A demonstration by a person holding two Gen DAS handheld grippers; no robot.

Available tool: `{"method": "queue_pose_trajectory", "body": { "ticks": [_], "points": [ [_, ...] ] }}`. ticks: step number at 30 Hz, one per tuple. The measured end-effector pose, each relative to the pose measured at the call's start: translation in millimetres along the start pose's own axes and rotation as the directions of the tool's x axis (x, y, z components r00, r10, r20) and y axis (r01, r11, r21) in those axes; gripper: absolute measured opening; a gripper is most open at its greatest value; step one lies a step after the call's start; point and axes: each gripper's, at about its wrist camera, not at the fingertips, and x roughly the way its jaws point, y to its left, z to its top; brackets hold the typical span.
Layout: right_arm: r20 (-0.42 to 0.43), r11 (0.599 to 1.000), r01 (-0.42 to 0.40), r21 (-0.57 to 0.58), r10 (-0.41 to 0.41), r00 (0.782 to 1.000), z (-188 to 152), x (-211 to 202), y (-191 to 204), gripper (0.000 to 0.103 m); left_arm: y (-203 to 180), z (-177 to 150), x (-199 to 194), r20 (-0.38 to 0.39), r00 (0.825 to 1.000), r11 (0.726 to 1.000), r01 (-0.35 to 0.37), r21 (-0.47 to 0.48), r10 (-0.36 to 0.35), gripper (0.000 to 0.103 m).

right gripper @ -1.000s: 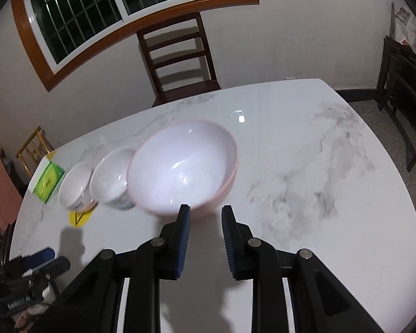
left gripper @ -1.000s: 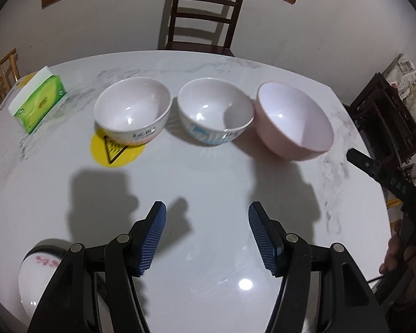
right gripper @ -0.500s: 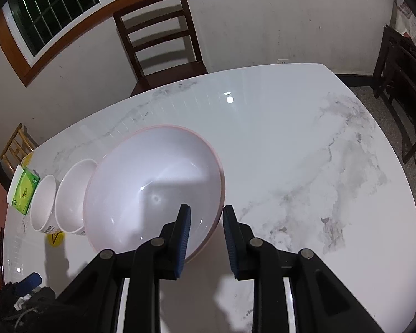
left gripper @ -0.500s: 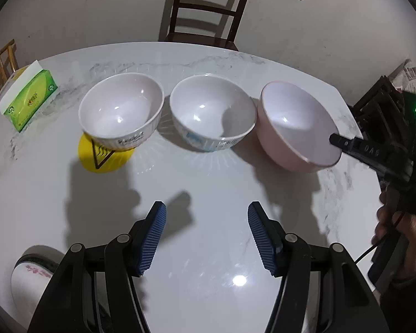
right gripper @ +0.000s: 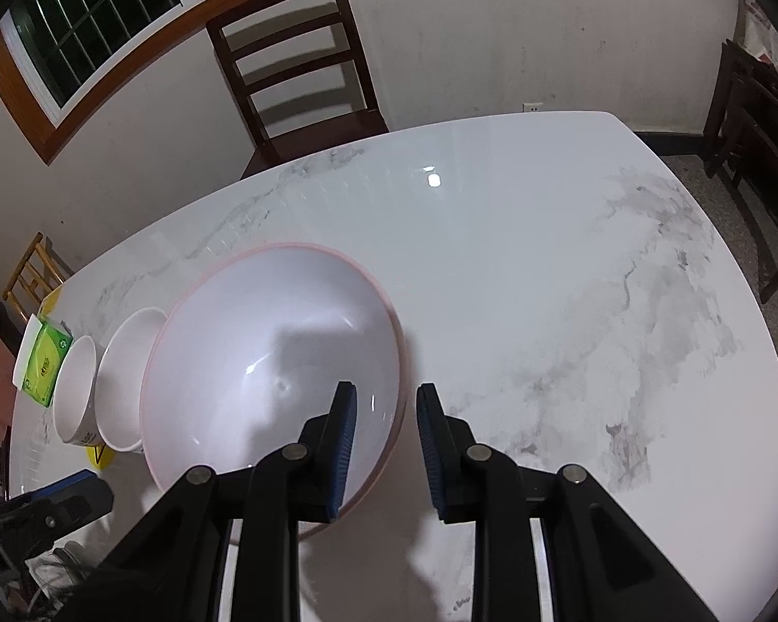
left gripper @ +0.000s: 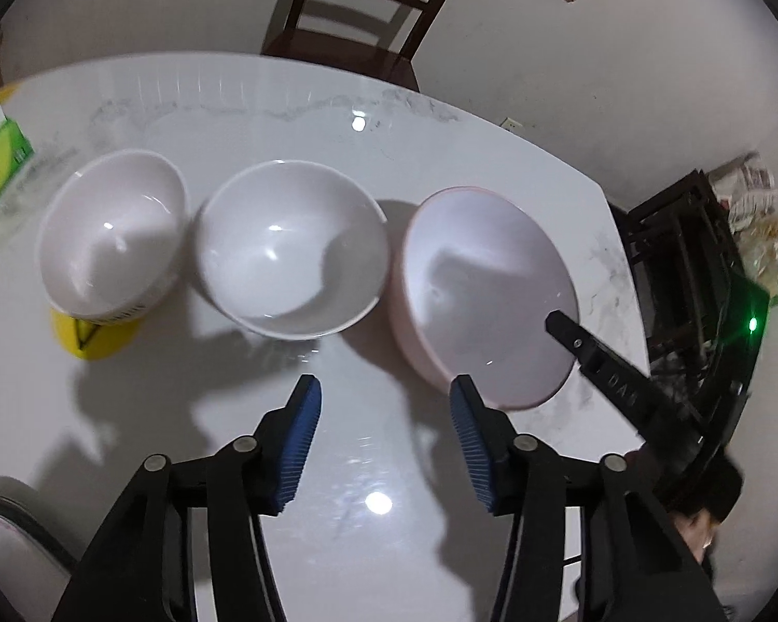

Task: Organize plates and bowls
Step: 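Close the left tool on the pink bowl's rim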

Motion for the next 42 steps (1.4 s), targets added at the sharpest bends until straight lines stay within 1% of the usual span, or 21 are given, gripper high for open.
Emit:
{"method": "queue_pose_trajectory", "body": {
  "ticks": [4, 5, 7, 15, 18, 19, 21, 23, 24, 33, 38, 42],
  "points": [
    [0.004, 1.0, -0.009, -0.002, 0.009, 1.0, 3.6, 4.7, -3.5, 0.025, -2.5, 6.4, 14.0, -0.024, 1.0, 0.999, 0.008, -0.043, -0.009, 0.042],
    [0.001, 1.0, -0.011, -0.005, 0.011, 1.0, 4.1, 6.5, -4.5, 0.025, -4.1, 7.3, 16.2, -0.027, 1.0, 0.999, 0.009, -0.046, -0.01, 0.039],
    [0.001, 1.0, -0.013, -0.007, 0.013, 1.0, 5.1, 9.6, -7.2, 0.025, -5.9, 8.5, 22.2, -0.034, 0.999, 0.998, 0.017, -0.058, -0.019, 0.037],
    [-0.008, 0.999, -0.033, -0.011, 0.033, 0.999, 0.4, 16.7, -9.6, 0.025, -11.9, 9.3, 39.5, -0.04, 0.999, 0.998, -0.004, -0.066, 0.002, 0.028],
    [-0.011, 0.999, -0.032, -0.019, 0.032, 0.999, 1.0, 19.7, -8.4, 0.024, -11.5, 10.3, 45.0, -0.044, 0.999, 0.997, -0.005, -0.075, 0.002, 0.026],
    [-0.012, 0.999, -0.034, -0.018, 0.033, 0.999, 1.3, 20.7, -8.2, 0.023, -12.7, 11.2, 46.4, -0.042, 0.999, 0.997, -0.005, -0.073, 0.002, 0.023],
    [-0.012, 0.999, -0.035, -0.016, 0.035, 0.999, 1.4, 21.6, -8.5, 0.023, -14.2, 11.4, 47.5, -0.033, 0.999, 0.998, -0.016, -0.063, 0.014, 0.021],
    [-0.008, 0.999, -0.037, -0.024, 0.037, 0.999, 1.2, 22.1, -7.0, 0.016, -14.6, 10.2, 48.4, -0.026, 0.999, 0.998, -0.025, -0.05, 0.024, 0.018],
    [-0.006, 0.999, -0.033, -0.027, 0.033, 0.999, 0.6, 21.9, -5.9, 0.015, -14.7, 10.3, 49.1, -0.023, 0.999, 0.998, -0.027, -0.048, 0.026, 0.019],
    [0.007, 1.0, -0.02, -0.019, 0.02, 1.0, -11.7, 10.6, -4.0, 0.014, -14.0, 3.0, 48.3, -0.027, 0.999, 0.999, -0.023, -0.022, 0.023, 0.019],
    [0.023, 1.0, -0.011, -0.012, 0.012, 1.0, -25.6, -5.5, -2.2, 0.015, -13.8, -10.7, 41.4, -0.035, 0.999, 1.0, -0.017, -0.006, 0.017, 0.018],
    [0.026, 1.0, -0.02, 0.005, 0.02, 0.999, -40.2, -17.5, -2.0, 0.015, -13.6, -21.7, 33.0, -0.036, 0.999, 1.0, -0.026, 0.016, 0.026, 0.018]
  ]
}}
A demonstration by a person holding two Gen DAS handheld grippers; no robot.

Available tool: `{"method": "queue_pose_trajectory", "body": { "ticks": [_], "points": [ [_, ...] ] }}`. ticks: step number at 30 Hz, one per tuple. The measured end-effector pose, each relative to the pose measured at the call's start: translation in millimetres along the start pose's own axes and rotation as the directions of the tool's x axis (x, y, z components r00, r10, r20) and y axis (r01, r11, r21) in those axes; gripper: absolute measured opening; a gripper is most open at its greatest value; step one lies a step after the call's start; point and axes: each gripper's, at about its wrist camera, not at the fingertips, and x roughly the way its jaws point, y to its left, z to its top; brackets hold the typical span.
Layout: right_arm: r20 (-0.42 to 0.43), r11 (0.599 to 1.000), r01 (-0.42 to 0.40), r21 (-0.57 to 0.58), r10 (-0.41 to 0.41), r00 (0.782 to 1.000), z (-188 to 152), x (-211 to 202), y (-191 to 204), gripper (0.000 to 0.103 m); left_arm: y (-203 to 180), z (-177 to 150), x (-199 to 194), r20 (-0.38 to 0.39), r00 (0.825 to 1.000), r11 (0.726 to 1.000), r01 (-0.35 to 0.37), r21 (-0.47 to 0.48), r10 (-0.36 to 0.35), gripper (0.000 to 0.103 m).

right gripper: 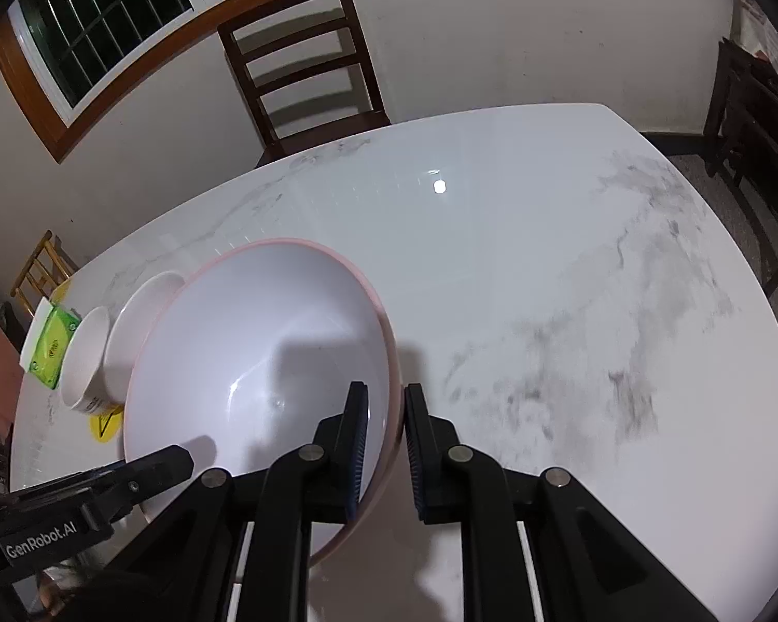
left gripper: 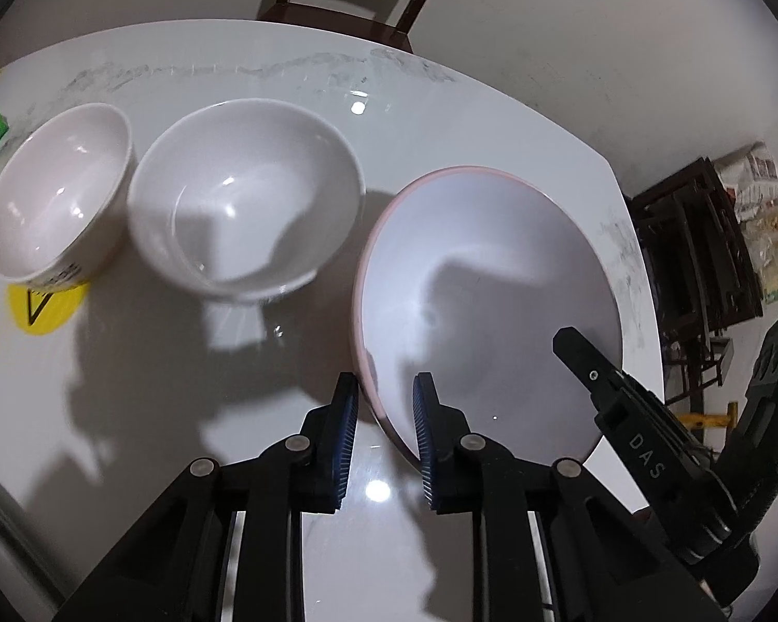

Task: Organize plates and bowls
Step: 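Close the left tool on the pink bowl's rim, then lift and carry the pink bowl toward the plate stack with the left tool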

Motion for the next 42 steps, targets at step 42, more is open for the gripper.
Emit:
{"method": "queue_pose_trajectory", "body": {
  "ticks": [42],
  "points": [
    [-0.07, 0.997, -0.071, -0.023, 0.069, 0.995, -159.9, -83.3, 68.2, 0.016, 57.4, -130.8, -82.8, 0.028, 0.999, 0.999, -0.029, -0.02, 0.03, 0.019]
  ]
}}
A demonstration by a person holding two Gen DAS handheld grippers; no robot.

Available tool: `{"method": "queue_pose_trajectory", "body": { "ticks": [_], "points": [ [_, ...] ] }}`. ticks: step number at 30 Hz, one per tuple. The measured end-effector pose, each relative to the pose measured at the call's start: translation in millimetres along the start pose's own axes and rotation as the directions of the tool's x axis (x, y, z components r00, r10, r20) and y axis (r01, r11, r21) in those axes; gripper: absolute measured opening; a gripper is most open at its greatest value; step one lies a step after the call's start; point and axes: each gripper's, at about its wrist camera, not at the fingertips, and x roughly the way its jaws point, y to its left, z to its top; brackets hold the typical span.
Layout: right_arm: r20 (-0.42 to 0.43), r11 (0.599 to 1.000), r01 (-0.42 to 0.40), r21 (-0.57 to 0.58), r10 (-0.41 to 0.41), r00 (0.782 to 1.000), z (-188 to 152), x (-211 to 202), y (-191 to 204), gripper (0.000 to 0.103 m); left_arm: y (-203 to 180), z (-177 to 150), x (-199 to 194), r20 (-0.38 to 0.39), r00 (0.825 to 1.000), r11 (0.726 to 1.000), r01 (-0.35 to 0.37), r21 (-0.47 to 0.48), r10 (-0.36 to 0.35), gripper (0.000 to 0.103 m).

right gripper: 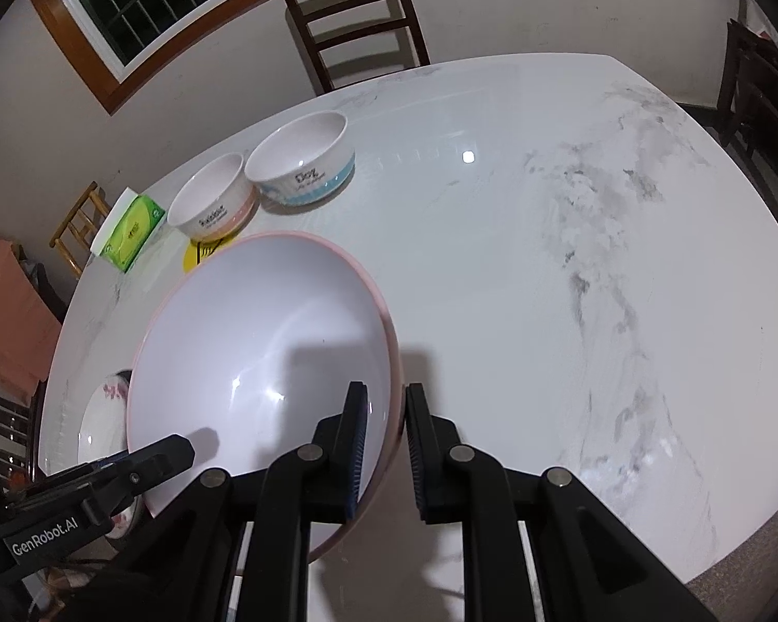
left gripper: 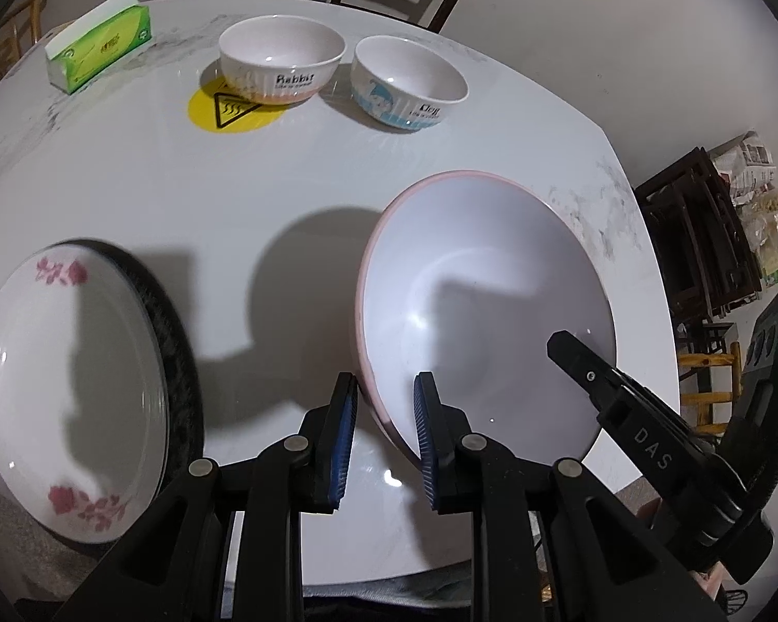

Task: Organize plates and bowls
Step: 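Lift and carry the pink bowl toward the plate stack with the left tool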

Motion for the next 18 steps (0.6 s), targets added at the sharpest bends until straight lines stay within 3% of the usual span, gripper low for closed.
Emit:
{"method": "queue_pose_trajectory", "body": {
  "ticks": [18],
  "points": [
    [-0.04, 1.0, 0.002, 0.012, -0.001, 0.999, -32.8, 0.1, 0.1, 0.016, 15.2, -39.1, 2.8, -0.039, 0.999, 1.0, -0.012, 0.011, 0.012, 0.018]
  ]
}}
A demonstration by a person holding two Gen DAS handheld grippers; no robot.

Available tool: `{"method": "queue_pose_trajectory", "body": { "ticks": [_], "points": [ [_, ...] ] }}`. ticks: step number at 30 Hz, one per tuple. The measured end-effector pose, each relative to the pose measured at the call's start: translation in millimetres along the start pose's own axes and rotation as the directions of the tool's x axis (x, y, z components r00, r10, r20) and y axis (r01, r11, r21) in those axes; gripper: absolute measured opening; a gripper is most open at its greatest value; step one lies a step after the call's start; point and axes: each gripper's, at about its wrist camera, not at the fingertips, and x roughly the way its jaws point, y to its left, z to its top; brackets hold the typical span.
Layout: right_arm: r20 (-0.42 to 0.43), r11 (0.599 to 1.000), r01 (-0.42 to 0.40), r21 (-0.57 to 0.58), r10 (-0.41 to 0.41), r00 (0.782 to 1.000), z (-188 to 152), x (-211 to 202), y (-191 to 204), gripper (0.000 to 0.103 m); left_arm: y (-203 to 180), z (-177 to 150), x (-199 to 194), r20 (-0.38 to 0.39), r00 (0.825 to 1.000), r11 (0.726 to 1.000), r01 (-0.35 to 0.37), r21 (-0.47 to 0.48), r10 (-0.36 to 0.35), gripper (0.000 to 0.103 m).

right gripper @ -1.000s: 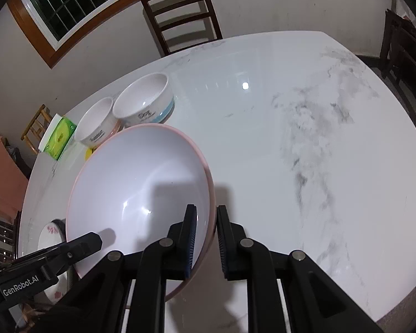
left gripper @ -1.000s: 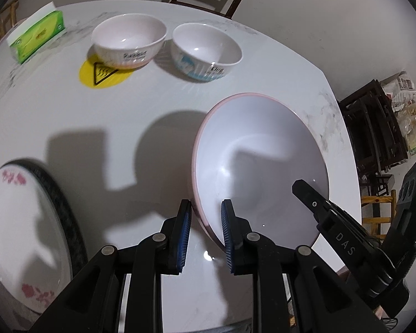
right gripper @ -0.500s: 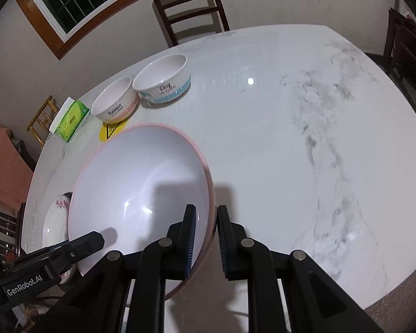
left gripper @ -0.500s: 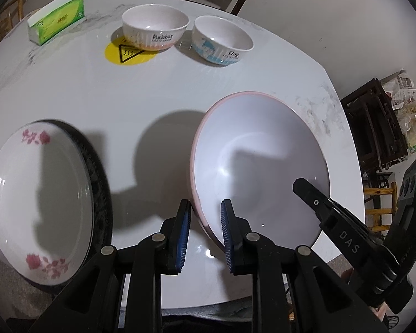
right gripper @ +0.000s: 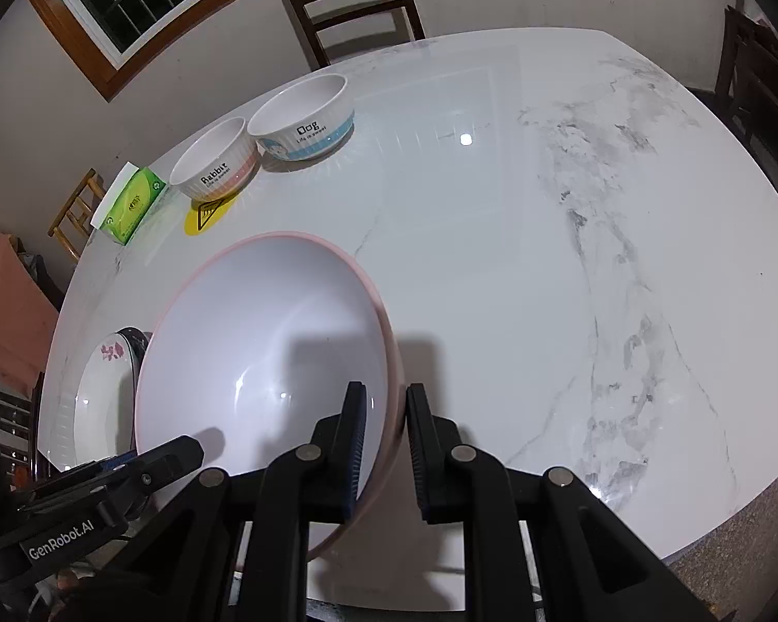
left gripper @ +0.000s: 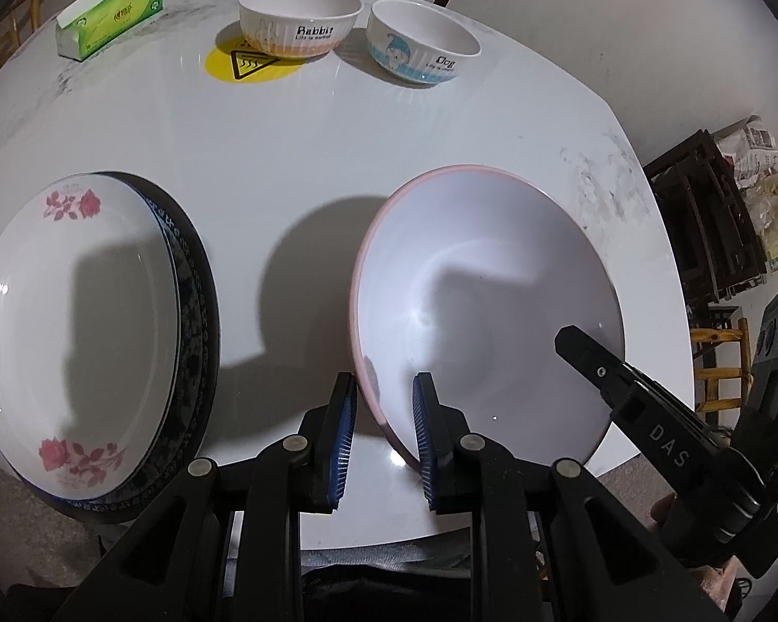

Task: Organize plates and bowls
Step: 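Lift and carry the pink bowl toward the plate stack with the left tool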

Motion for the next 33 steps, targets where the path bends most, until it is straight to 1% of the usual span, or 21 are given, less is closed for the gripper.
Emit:
{"method": "queue_pose_trajectory", "body": {
  "ticks": [4, 10, 13, 21, 23, 24, 29, 33],
  "points": [
    [-0.003, 1.0, -0.009, 0.002, 0.009, 1.0, -0.9, -0.3, -0.4, 0.019, -0.2, -1.4, -0.9, 0.005, 1.0, 1.0, -0.001, 0.005, 0.001, 0.018],
    [-0.009, 1.0, -0.015, 0.006, 0.015, 1.0, -1.8, 1.2, -0.5, 0.019, 0.1, -2.1, -1.9, 0.017, 1.0, 1.0, -0.002, 0.014, 0.002, 0.019],
    [-0.024, 1.0, -0.029, 0.011, 0.029, 0.999, -2.1, 3.2, -1.4, 0.02, 0.6, -1.7, -2.7, 0.02, 1.0, 1.0, 0.005, 0.013, -0.006, 0.024],
    [-0.016, 1.0, -0.019, -0.014, 0.018, 1.0, -0.1, -0.7, 2.1, 0.022, 0.9, -2.6, -7.1, 0.036, 0.999, 1.0, 0.007, 0.016, -0.008, 0.027],
    [-0.013, 1.0, -0.013, -0.024, 0.013, 1.0, 1.1, -1.7, 3.5, 0.023, 1.9, -2.1, -8.9, 0.045, 0.999, 1.0, 0.003, 0.014, -0.003, 0.032],
    [-0.014, 1.0, -0.012, -0.028, 0.012, 1.0, 1.9, -1.8, 3.9, 0.023, 2.3, -2.0, -9.6, 0.05, 0.999, 1.0, 0.001, 0.013, -0.002, 0.033],
    [-0.006, 0.999, -0.003, -0.049, 0.002, 1.0, 4.5, -4.8, 7.4, 0.024, 5.6, -0.6, -12.3, 0.063, 0.998, 1.0, 0.01, 0.003, -0.011, 0.036],
    [0.013, 0.998, 0.01, -0.068, -0.009, 1.0, 6.0, -9.7, 9.4, 0.024, 7.9, 0.6, -15.3, 0.08, 0.997, 1.0, -0.002, 0.0, 0.002, 0.038]
  ]
}}
